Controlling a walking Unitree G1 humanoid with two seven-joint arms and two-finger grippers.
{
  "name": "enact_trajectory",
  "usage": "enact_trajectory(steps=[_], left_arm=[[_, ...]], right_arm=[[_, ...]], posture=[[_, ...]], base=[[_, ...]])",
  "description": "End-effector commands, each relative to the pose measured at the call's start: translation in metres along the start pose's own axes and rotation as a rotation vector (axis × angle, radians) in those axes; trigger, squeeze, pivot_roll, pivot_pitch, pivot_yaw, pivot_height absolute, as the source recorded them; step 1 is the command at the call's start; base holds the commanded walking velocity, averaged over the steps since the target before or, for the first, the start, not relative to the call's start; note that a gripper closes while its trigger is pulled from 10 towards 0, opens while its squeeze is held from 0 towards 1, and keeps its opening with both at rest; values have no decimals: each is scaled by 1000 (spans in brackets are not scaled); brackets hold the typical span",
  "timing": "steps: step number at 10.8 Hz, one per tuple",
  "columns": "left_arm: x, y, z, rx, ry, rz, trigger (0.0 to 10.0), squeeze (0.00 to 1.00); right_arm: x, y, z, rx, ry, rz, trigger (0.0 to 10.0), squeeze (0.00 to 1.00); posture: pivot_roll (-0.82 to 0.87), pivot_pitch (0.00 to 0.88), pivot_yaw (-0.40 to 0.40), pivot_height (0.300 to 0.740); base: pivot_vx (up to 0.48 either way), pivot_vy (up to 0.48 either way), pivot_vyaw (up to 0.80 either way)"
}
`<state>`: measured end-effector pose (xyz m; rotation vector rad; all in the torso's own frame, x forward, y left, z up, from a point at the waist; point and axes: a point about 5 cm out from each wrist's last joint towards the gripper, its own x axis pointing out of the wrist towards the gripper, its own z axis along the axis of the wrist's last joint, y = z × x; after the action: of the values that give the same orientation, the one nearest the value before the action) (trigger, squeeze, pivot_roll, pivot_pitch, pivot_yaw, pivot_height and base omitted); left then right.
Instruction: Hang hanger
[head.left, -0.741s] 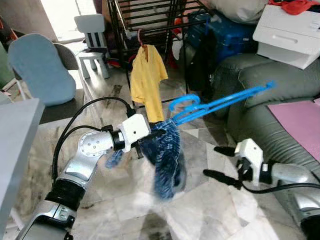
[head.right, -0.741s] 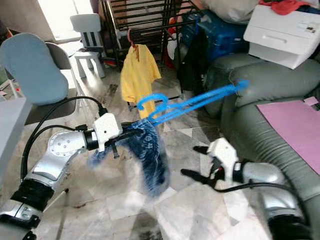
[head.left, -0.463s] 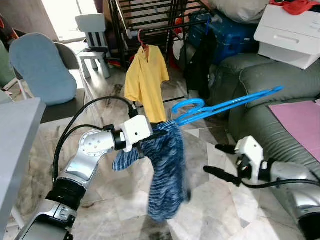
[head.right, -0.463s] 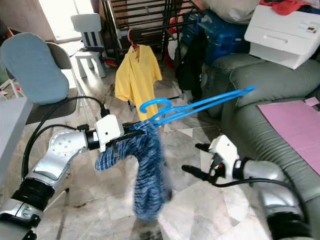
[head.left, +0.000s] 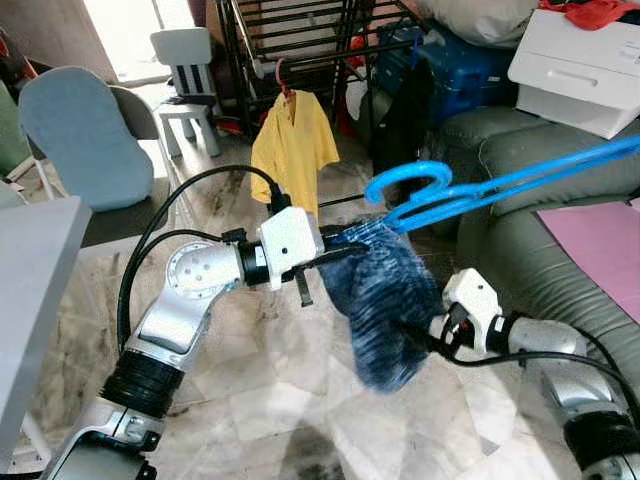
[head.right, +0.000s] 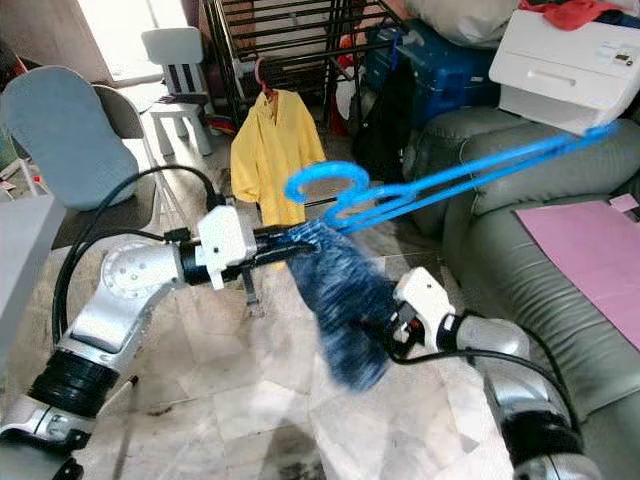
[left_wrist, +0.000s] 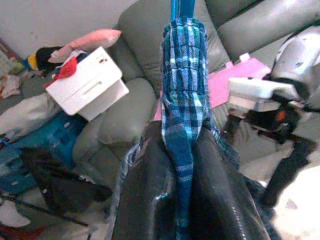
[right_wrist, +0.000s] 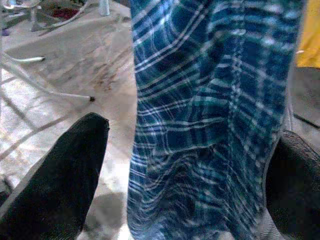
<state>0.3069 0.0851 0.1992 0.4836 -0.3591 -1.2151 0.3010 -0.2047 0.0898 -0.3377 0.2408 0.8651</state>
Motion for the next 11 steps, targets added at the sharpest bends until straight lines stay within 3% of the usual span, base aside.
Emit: enact_trajectory(steps=[1, 4, 6, 9, 11], left_arm=[[-4, 1, 1, 12, 6, -2, 0, 0], [-6, -3, -26, 24, 109, 45, 0, 0], [-7, -7, -30, 36, 125, 14, 0, 0], [-7, -10, -27, 44, 103, -10, 0, 0], [-11, -13, -30, 37, 112, -18, 0, 0]], right_arm=[[0, -6, 9, -27, -27, -7, 10000, 0], [-11, 4, 25, 33, -127, 150, 10000, 0], [-23, -12, 20, 24, -95, 78, 10000, 0], [-16, -11, 12, 21, -55, 41, 10000, 0], [-12, -6, 16, 58, -112, 70, 10000, 0]], posture=[[-136, 0, 70, 740], [-146, 0, 73, 740], [-150, 0, 81, 740], [-142, 0, 82, 740], [-134, 0, 82, 740]], base=[[0, 0, 0], [0, 0, 0], [0, 0, 0], [0, 0, 0], [0, 0, 0]])
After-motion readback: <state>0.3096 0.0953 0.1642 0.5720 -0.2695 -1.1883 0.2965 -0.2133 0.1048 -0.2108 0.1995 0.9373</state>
